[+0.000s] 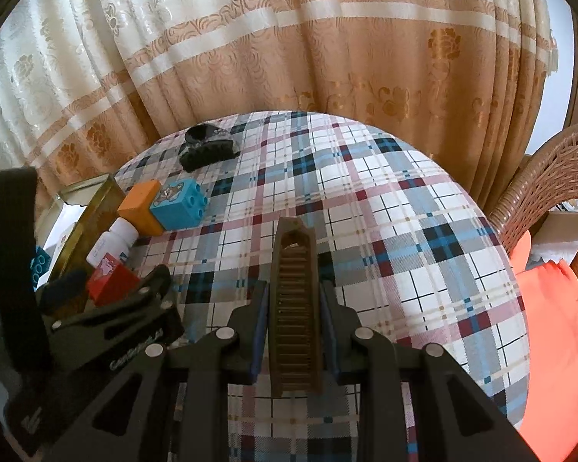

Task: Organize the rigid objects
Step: 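Grasp the red ice-cream block with the left gripper while the right holds the comb, then carry the red block with the left gripper while the right carries the comb into the tray, releasing both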

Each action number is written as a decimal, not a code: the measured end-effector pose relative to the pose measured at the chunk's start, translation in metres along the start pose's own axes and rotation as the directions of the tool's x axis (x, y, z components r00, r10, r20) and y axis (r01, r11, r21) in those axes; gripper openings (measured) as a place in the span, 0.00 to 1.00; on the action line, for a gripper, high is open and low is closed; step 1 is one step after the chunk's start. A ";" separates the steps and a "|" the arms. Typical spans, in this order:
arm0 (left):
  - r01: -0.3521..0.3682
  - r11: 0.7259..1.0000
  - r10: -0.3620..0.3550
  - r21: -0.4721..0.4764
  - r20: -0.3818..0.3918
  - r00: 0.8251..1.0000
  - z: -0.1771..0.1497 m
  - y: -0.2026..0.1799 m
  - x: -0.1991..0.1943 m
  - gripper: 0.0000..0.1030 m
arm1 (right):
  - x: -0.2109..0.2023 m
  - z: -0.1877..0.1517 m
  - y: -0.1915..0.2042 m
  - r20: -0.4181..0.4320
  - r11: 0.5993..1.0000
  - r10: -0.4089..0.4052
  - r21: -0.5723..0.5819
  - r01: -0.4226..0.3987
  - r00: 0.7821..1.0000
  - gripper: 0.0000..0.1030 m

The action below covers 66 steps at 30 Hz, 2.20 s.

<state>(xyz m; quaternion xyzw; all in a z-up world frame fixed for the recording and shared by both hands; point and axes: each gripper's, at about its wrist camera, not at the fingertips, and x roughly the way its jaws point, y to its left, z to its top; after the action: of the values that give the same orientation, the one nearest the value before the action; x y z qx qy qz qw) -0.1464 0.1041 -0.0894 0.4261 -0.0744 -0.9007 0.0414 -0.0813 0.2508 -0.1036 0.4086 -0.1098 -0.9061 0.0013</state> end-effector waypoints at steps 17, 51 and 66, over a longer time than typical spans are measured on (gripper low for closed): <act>0.268 0.963 -0.268 -0.027 0.021 0.963 -0.022 0.010 -0.014 0.30 | 0.001 0.000 -0.005 -0.008 1.000 -0.019 0.019 0.019 1.000 0.27; 0.498 0.865 -0.485 -0.053 0.163 0.859 -0.051 0.049 -0.070 0.30 | -0.007 0.000 -0.009 0.036 0.999 -0.019 0.048 0.017 0.999 0.27; 0.488 0.871 -0.468 -0.048 0.215 0.857 -0.060 0.075 -0.102 0.30 | -0.027 0.000 0.005 0.131 0.995 -0.093 -0.012 0.095 0.987 0.27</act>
<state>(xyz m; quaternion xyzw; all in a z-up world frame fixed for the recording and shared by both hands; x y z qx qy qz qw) -0.0348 0.0384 -0.0364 0.3377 0.0758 -0.9227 -0.1697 -0.0634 0.2481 -0.0826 0.3531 -0.0821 -0.9309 -0.0451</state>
